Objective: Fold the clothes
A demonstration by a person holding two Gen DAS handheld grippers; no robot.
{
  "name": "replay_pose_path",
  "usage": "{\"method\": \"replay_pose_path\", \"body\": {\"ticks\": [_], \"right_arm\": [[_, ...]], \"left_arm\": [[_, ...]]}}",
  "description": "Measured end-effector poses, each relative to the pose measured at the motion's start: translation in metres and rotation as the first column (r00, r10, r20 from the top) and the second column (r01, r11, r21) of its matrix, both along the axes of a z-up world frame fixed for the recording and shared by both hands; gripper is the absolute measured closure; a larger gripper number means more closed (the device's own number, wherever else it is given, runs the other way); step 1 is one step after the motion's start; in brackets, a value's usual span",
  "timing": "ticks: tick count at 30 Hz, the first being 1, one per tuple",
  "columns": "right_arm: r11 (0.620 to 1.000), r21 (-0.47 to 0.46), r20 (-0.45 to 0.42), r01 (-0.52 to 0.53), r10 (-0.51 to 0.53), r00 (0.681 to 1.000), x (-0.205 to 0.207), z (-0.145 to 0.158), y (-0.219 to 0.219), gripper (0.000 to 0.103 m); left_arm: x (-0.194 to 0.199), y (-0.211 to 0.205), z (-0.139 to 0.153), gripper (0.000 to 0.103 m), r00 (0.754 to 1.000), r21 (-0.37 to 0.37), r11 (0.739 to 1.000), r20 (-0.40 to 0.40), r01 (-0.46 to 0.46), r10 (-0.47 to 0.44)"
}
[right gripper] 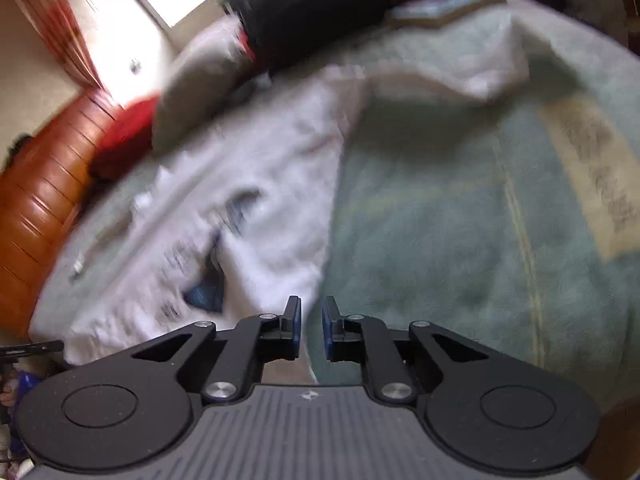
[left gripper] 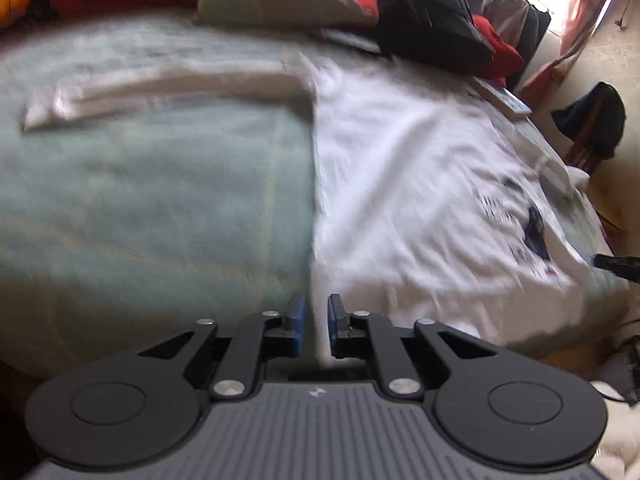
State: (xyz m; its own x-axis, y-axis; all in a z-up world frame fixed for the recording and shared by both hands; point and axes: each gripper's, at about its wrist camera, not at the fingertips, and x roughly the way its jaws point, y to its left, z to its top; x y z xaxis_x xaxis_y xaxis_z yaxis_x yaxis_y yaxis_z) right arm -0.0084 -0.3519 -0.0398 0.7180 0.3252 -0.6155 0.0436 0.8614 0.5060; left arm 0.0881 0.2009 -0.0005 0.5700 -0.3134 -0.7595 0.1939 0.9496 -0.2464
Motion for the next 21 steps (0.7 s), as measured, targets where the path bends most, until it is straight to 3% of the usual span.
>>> {"method": "replay_pose_path", "body": {"ticks": [2,3,6,8,12,16,18,21], "right_arm": [[0.999,-0.040,0.059,-0.036,0.038,0.997,0.009,0.014,0.013,0.069],[0.995,-0.076,0.063,-0.070,0.075,0.995,0.019,0.017,0.025,0.065],[0.966,-0.183,0.034,-0.183,0.192,0.981,0.054,0.017,0.068,0.064],[0.951,-0.199,0.011,-0.237,0.244,0.970,0.076,0.011,0.088,0.064],[0.946,-0.173,0.006,-0.274,0.279,0.960,0.098,0.006,0.105,0.064],[0.947,-0.174,-0.010,-0.271,0.273,0.962,0.110,0.004,0.101,0.063],[0.950,-0.180,-0.018,-0.253,0.254,0.967,0.116,0.004,0.096,0.063],[0.955,-0.186,-0.027,-0.229,0.228,0.973,0.124,0.005,0.087,0.062]], "left_arm": [[0.022,-0.018,0.011,0.064,0.997,-0.007,0.998,0.048,0.059,-0.059],[0.035,-0.031,0.014,0.061,0.993,-0.016,0.995,0.067,0.096,-0.095],[0.077,-0.071,0.011,0.061,0.981,-0.058,0.982,0.083,0.179,-0.174],[0.107,-0.089,-0.002,0.061,0.982,-0.081,0.980,0.050,0.184,-0.180],[0.161,-0.091,-0.040,0.063,0.994,-0.143,0.985,-0.045,0.094,-0.101],[0.200,-0.070,-0.067,0.066,0.997,-0.188,0.982,-0.073,-0.021,0.008],[0.219,-0.065,-0.069,0.077,0.997,-0.166,0.984,-0.061,-0.060,0.050],[0.231,-0.064,-0.060,0.080,0.997,-0.107,0.992,-0.024,-0.070,0.068]]}}
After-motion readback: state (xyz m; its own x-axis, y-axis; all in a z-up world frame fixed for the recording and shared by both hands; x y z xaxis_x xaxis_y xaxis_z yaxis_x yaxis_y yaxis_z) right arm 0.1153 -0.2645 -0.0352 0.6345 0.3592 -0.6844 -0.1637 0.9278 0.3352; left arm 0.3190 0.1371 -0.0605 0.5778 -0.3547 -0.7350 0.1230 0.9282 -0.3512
